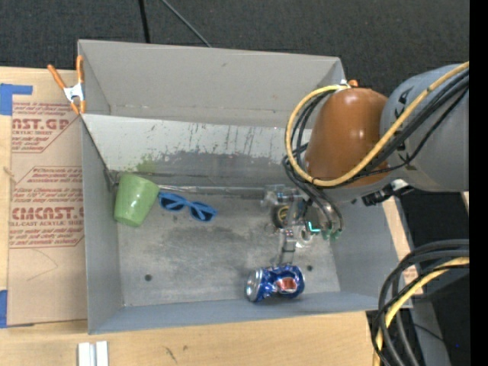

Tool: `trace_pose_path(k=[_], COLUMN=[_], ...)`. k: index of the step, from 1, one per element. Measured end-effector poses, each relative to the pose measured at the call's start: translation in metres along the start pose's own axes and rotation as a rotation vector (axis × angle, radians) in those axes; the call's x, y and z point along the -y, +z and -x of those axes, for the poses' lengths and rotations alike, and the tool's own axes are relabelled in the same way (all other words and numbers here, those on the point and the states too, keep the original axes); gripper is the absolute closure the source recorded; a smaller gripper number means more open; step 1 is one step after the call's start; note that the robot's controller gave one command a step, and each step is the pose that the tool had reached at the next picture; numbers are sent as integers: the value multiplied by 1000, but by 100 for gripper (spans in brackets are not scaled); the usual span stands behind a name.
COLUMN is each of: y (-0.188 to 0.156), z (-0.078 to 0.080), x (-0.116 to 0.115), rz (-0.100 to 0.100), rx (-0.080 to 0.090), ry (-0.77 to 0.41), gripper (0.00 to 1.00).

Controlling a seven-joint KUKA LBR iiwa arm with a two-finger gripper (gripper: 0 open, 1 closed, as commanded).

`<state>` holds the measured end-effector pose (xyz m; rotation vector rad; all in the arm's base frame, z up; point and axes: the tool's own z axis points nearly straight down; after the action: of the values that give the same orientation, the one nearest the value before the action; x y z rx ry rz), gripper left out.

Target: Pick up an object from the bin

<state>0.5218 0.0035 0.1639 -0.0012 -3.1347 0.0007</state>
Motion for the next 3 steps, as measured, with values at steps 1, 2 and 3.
trace_pose_path(k=[1,2,3], y=[95,64,65], z=[-37,-41,-40], x=[6,11,-7], rz=[-1,1,2], rx=[17,8,7], ry=[-162,14,14], gripper=[0,0,0])
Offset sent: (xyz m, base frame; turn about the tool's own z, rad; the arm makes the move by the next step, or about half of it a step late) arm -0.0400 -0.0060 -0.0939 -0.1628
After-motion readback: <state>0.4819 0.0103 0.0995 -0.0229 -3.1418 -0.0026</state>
